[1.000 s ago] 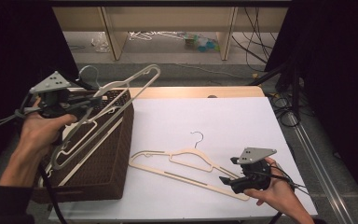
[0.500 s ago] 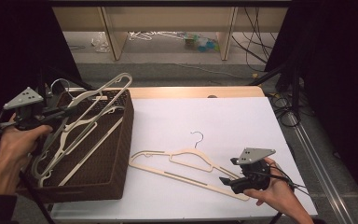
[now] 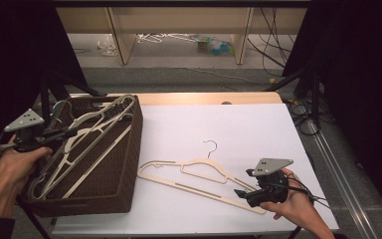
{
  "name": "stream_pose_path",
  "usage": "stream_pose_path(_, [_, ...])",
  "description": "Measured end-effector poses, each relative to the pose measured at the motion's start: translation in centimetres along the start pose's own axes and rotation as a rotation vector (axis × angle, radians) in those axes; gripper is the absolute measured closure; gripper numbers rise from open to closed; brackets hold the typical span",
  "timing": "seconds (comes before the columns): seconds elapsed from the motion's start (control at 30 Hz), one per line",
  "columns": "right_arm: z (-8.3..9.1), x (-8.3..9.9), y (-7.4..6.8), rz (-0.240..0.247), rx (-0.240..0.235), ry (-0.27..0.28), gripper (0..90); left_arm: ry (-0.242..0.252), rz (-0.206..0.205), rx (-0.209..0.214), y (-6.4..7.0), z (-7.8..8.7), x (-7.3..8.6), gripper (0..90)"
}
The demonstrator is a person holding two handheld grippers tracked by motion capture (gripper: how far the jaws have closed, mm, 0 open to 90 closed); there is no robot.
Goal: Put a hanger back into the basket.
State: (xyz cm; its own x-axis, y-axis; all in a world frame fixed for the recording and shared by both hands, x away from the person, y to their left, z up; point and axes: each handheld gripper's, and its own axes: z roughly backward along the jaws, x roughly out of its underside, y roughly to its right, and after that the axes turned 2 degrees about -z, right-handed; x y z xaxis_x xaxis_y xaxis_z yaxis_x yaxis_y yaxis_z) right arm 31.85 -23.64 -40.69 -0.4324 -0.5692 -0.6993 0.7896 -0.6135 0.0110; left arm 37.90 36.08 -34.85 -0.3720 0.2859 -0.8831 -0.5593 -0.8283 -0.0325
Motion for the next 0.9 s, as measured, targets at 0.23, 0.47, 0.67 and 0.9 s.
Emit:
stream_pose_path(0.23, [0.0,0.1,0.0,0.005,-0.003,-0.002,26.1,-0.049,0.009,0.022,-0.1,-1.9,1.4,85.3])
stream_pose_path(0.47, [0.0,0.2,0.1,0.005,-0.002,-0.004,26.0,-0.088,0.045,0.028,-0.2,-3.5,2.5,85.0])
stream_pose_path(0.67, [0.1,0.2,0.2,0.000,-0.013,-0.029,26.1,-0.112,0.119,-0.017,-0.7,-4.3,3.6,82.8])
stream_pose_path(0.9, [0.0,0.3,0.2,0.005,-0.014,-0.030,26.0,-0.166,0.091,-0.114,-2.0,-3.8,4.2,78.6])
